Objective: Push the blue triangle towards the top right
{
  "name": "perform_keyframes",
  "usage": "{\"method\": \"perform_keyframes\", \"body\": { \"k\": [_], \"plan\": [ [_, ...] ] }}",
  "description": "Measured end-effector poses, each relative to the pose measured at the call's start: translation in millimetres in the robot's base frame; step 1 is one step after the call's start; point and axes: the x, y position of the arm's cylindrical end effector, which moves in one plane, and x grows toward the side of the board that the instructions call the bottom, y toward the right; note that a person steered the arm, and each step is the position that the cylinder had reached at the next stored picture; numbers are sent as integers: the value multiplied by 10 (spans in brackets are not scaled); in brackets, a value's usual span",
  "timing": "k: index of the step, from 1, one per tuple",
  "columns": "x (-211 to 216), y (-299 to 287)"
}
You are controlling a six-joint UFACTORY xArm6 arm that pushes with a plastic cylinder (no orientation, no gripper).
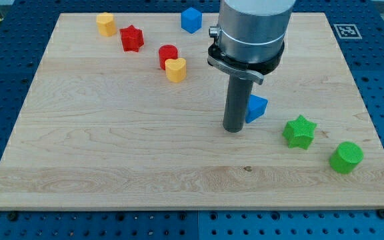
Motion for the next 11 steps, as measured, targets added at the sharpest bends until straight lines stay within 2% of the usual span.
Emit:
{"method": "perform_keyframes", "body": {
  "k": [1,4,7,9,11],
  "plan": [
    [-63,261],
    [-206,522],
    [-904,610],
    [-1530,794],
    [-1779,1115]
  ]
}}
